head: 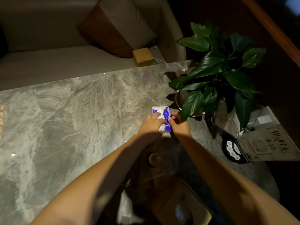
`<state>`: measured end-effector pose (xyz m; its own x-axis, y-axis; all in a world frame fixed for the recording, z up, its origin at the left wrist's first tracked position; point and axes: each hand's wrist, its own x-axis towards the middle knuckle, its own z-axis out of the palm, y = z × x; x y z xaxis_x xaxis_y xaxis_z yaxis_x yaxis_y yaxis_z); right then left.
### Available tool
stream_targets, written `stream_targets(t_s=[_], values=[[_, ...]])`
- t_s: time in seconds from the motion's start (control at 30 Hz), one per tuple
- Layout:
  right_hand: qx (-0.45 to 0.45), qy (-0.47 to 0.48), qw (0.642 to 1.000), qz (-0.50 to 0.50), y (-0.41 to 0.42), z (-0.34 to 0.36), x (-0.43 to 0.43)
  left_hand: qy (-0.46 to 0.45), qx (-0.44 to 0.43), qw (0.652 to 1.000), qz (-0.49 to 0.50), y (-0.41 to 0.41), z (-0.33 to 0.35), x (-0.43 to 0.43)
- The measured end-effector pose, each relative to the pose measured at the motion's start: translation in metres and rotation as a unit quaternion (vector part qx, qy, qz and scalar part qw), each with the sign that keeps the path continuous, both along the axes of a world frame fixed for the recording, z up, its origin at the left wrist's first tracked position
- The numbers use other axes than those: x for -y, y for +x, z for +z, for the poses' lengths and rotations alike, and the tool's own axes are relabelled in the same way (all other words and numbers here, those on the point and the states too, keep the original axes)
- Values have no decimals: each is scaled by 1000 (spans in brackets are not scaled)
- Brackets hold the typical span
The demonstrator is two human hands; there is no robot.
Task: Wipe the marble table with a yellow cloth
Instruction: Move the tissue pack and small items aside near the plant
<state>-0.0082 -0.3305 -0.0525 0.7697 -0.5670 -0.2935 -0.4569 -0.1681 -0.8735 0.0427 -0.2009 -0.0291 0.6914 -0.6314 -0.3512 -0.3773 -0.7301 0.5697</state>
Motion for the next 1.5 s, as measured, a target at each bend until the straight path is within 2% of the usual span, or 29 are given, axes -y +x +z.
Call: stream_targets(t_s=[0.3,0.5,0.6,0.67,0.73,0.8,0.9,0.97,1.17,1.33,1.5], values=[[-41,-13,997,67,-8,-13,7,-3,-32,999,16,-15,5,-6],[-57,20,996,68,-12,7,8,-85,-57,993,61,-23,16,-18],[-25,-71,996,49,-25,27,3,-154,-42,979,130,-27,26,-40],[16,-107,989,97,-40,44,-8,-177,-14,969,174,-33,29,-60],[22,-82,971,221,-57,56,-26,-145,14,971,188,-41,26,-81],[-51,-88,931,351,-71,63,-46,-103,19,976,191,-50,18,-97],[-130,-221,844,470,-84,60,-65,-59,14,978,198,-61,9,-106],[-113,-262,833,473,-89,56,-66,-49,1,977,207,-66,6,-106],[-111,-260,858,428,-110,51,-19,-23,-10,976,217,-71,-3,-101],[-178,-262,890,329,-134,53,35,-16,16,973,231,-72,-7,-91],[-235,-262,880,319,-136,55,50,4,64,971,230,-72,-10,-86]])
